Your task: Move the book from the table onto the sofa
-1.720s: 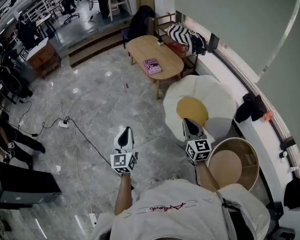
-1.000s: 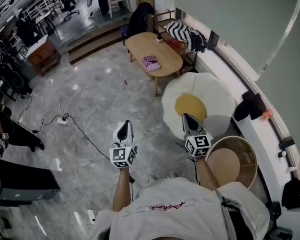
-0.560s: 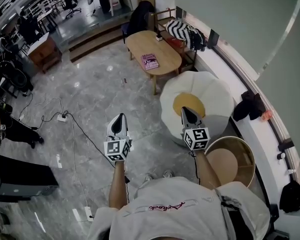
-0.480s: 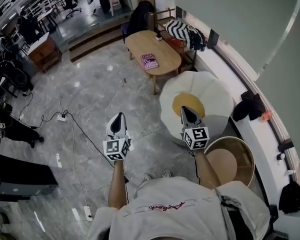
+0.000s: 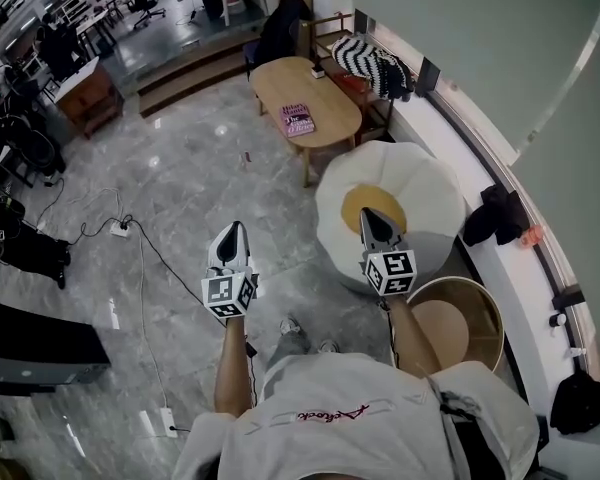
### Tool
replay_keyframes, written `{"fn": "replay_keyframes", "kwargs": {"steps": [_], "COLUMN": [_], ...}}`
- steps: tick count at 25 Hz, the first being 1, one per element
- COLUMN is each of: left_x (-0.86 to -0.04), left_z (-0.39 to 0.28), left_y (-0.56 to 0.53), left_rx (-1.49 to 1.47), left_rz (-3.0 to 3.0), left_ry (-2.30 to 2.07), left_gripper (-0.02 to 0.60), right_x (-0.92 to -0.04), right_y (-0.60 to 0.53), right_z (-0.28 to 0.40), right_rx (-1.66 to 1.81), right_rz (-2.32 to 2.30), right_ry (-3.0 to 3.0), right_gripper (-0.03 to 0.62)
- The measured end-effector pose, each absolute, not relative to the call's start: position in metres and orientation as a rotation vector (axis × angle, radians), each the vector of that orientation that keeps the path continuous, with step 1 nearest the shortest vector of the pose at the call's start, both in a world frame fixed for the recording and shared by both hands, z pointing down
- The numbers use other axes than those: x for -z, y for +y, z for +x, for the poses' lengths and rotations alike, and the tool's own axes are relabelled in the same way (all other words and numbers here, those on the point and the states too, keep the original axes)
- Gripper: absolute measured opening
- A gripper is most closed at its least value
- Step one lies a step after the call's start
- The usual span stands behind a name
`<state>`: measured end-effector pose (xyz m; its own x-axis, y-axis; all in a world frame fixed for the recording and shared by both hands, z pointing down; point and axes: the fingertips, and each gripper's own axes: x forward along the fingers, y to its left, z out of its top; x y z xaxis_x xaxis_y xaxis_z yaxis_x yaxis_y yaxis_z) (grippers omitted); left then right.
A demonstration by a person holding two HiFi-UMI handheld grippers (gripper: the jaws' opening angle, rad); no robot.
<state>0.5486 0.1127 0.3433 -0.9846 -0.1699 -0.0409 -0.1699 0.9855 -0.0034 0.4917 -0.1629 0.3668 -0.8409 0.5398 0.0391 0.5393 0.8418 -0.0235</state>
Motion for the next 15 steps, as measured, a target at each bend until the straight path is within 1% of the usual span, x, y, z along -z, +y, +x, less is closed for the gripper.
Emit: {"fn": "replay_keyframes", "kwargs": {"steps": [4,10,15], "left_x": [-0.343,-0.363,-0.37], "left_z": [0.533,0.509,0.465], "left_y": [0.115,0.126,0.141], "left_rx": [-0.012,-0.046,-0.084], "left_rz": [-0.253,-0.262,-0.282], "left_ry": [3.096,3.122,3.121], "left_gripper": [0.009,0.009,0.009], "right_x": [-0.365,-0.374,-0.375], "right_y": [-0.163,-0.149,-0.132], "right_z": [0.476,0.452,0.412], "right_rx": [-0.013,0.003,0.01], "right_rz": [-0.871,-0.877,-0.857], "right_ry": [-2.974,-2.97,-2.973], "right_gripper": [0.008,0.008,0.008]}}
